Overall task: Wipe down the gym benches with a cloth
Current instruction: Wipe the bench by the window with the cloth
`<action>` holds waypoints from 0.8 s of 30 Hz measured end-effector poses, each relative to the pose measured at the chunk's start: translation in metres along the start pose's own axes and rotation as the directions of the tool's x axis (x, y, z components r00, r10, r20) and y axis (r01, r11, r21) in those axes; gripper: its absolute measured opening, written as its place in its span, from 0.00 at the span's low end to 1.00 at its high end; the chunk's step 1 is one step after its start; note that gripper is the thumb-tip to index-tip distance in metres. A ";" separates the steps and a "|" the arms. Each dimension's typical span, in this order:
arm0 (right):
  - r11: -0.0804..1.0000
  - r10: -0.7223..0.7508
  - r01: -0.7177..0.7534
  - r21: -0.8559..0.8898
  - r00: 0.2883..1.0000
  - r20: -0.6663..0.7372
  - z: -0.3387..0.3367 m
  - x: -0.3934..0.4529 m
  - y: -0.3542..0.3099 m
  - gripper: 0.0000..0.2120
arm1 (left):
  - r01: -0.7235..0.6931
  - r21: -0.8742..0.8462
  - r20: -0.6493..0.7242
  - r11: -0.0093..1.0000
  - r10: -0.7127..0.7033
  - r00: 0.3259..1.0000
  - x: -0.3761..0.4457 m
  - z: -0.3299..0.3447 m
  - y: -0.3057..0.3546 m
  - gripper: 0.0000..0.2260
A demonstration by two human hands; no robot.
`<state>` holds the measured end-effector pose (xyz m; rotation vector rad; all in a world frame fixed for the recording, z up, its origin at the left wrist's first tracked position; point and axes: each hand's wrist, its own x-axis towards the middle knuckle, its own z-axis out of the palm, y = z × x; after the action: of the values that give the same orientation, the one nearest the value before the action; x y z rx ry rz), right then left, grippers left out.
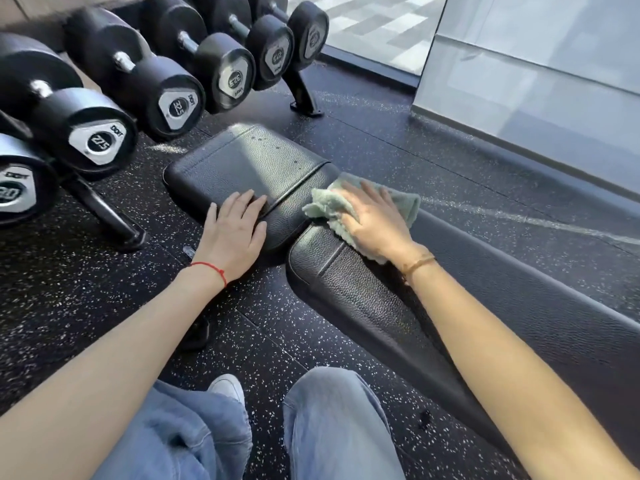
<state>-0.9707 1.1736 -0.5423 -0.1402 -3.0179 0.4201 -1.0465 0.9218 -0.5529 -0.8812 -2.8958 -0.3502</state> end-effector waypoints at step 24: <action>0.959 -0.280 0.277 0.064 0.959 0.049 0.037 0.064 -0.073 0.26 | 0.174 -0.092 -0.034 0.980 -0.178 0.983 0.028 -0.010 -0.059 0.23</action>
<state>-1.0438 1.1005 -0.5531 0.3033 -3.0125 0.4882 -1.1024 0.8872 -0.5497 -0.6206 -2.9461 -0.5097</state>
